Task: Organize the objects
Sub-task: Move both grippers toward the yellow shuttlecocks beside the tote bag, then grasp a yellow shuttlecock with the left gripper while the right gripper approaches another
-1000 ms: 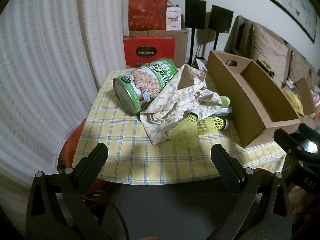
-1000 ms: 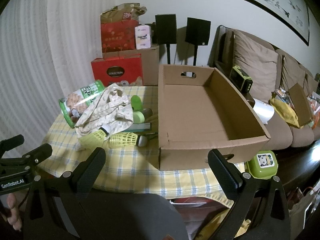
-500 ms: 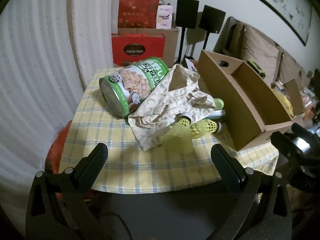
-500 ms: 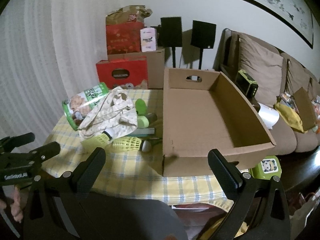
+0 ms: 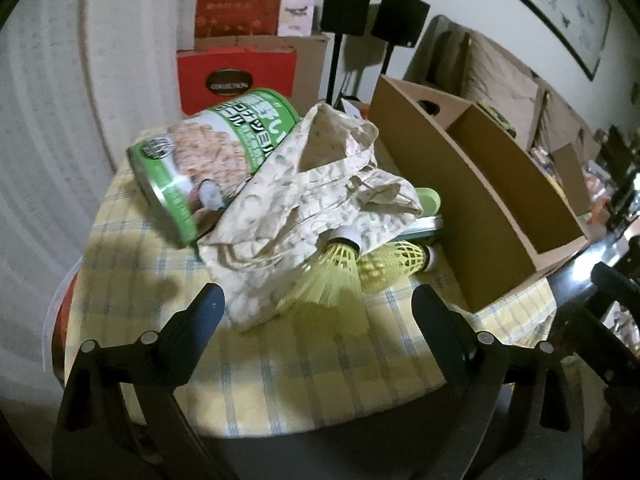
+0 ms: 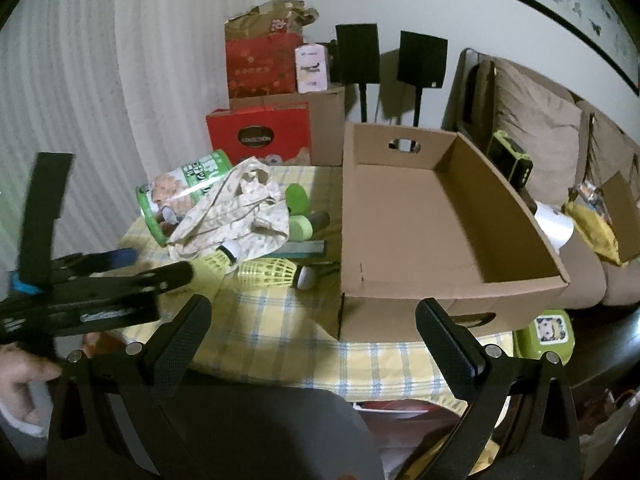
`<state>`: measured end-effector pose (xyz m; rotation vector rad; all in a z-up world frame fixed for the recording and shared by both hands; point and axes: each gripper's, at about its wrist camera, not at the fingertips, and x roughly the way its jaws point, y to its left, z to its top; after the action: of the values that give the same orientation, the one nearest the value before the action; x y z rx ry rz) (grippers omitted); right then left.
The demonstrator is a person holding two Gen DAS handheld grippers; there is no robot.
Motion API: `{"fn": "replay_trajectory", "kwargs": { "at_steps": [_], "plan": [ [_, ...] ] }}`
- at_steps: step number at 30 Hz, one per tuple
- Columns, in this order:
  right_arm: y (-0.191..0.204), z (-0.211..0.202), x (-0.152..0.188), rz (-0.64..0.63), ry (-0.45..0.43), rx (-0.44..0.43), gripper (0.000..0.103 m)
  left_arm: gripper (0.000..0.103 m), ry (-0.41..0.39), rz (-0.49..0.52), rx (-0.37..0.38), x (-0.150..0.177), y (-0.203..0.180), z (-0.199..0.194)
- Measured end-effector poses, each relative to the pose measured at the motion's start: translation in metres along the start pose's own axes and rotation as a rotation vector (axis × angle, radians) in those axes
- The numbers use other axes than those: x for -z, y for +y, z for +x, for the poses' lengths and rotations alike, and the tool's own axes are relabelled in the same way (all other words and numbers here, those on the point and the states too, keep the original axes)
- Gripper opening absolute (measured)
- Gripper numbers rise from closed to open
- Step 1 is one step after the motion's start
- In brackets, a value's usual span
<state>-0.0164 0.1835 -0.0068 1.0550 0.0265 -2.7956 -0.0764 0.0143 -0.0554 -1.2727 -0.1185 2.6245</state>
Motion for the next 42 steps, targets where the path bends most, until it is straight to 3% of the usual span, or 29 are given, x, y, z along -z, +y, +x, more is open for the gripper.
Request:
{"fn": "replay_trajectory", "kwargs": {
  "at_steps": [8,13,19,25,32,36,42],
  "plan": [
    [-0.007,0.004,-0.001,0.014,0.005,-0.022,0.102,0.08,0.053,0.098,-0.012,-0.005,-0.014,0.032],
    [-0.005,0.009,-0.004,0.008,0.013,-0.033,0.1,0.042,0.099,0.105,-0.006,0.006,-0.017,0.045],
    [0.003,0.016,-0.006,-0.026,0.025,-0.047,0.094,0.027,0.075,0.082,0.039,0.011,-0.011,0.037],
    [0.014,0.028,-0.011,-0.046,0.053,-0.096,0.08,0.024,0.036,0.042,0.059,0.012,0.002,0.015],
    [0.037,0.065,-0.014,-0.076,0.117,-0.118,0.077,0.025,-0.004,-0.02,0.05,0.017,0.024,-0.011],
    [0.052,0.089,-0.017,-0.115,0.146,-0.073,0.075,0.025,-0.011,-0.054,0.043,0.021,0.036,-0.018],
    [0.063,0.114,-0.017,-0.176,0.172,0.078,0.069,0.026,-0.012,-0.083,0.051,0.024,0.043,-0.022]
  ]
}}
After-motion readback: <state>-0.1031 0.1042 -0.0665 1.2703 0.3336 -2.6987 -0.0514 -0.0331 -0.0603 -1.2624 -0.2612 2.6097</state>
